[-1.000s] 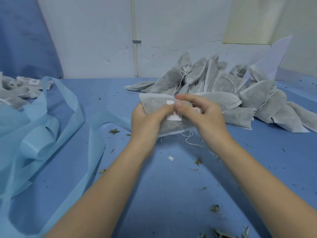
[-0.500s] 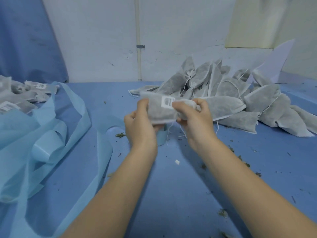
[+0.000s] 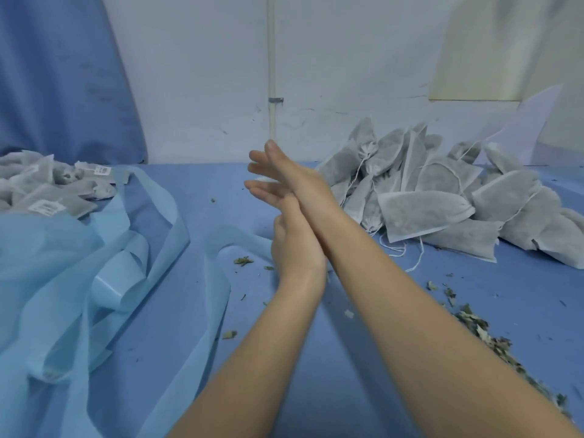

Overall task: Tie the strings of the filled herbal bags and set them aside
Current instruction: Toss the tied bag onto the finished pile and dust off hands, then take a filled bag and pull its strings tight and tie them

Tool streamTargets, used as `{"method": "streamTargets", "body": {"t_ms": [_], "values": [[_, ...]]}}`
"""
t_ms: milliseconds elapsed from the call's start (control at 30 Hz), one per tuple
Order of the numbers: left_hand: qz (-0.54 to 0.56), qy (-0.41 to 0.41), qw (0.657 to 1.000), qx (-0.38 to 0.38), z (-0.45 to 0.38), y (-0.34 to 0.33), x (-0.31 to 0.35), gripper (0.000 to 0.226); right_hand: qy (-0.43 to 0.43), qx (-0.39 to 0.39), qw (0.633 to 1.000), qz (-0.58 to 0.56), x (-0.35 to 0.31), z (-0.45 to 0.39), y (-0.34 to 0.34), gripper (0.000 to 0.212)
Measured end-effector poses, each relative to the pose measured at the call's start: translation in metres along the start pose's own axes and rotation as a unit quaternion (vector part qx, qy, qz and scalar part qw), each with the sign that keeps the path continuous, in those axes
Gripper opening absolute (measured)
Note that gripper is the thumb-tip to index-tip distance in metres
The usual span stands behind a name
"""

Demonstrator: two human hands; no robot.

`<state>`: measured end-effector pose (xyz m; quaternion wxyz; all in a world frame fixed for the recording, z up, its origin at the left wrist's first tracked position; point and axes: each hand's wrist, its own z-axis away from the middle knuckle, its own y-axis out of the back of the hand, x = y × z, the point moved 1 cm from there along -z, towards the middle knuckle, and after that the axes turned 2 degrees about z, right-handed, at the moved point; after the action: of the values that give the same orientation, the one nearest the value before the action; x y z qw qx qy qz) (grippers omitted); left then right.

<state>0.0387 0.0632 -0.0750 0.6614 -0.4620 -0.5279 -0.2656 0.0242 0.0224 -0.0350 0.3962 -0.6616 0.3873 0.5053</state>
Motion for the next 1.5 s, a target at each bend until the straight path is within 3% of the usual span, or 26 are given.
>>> {"method": "streamTargets", "body": {"t_ms": [233, 433, 567, 633, 733, 900, 967, 1133, 1233, 1367, 1500], "values": [[-0.158, -0.04, 0.984, -0.069, 0.022, -0.025, -0.02, 0.044, 0.004, 0.094, 0.996, 0.009, 0.003, 0.028, 0.06, 0.01], [-0.326, -0.103, 0.926, -0.16, 0.027, -0.072, -0.039, 0.023, 0.016, 0.184, 0.982, 0.028, 0.006, 0.05, 0.124, 0.019], [-0.441, -0.195, 0.855, -0.191, 0.022, -0.101, -0.058, 0.019, 0.032, 0.246, 0.968, 0.043, 0.006, 0.062, 0.158, 0.02], [-0.465, -0.225, 0.835, -0.191, 0.015, -0.115, -0.064, 0.016, 0.038, 0.285, 0.955, 0.072, 0.008, 0.069, 0.173, 0.023], [-0.514, -0.271, 0.795, -0.175, -0.002, -0.132, -0.072, 0.028, 0.028, 0.312, 0.946, 0.085, 0.012, 0.077, 0.19, 0.024], [-0.661, -0.357, 0.638, -0.168, -0.029, -0.149, -0.087, 0.066, 0.019, 0.346, 0.935, 0.081, 0.011, 0.079, 0.201, 0.033], [-0.691, -0.356, 0.607, -0.166, -0.036, -0.154, -0.092, 0.072, 0.017, 0.35, 0.933, 0.083, 0.011, 0.078, 0.203, 0.039], [-0.688, -0.352, 0.616, -0.154, -0.042, -0.157, -0.09, 0.075, 0.019, 0.35, 0.928, 0.125, 0.013, 0.079, 0.205, 0.025], [-0.674, -0.375, 0.62, -0.143, -0.035, -0.151, -0.083, 0.05, 0.066, 0.347, 0.897, 0.266, 0.013, 0.08, 0.205, 0.021], [-0.626, -0.367, 0.668, -0.166, -0.016, -0.132, -0.066, 0.043, 0.186, 0.288, 0.83, 0.44, 0.01, 0.082, 0.203, 0.03], [-0.587, -0.327, 0.717, -0.187, 0.006, -0.1, -0.047, 0.043, 0.202, 0.259, 0.823, 0.464, 0.013, 0.085, 0.2, 0.025]]}}
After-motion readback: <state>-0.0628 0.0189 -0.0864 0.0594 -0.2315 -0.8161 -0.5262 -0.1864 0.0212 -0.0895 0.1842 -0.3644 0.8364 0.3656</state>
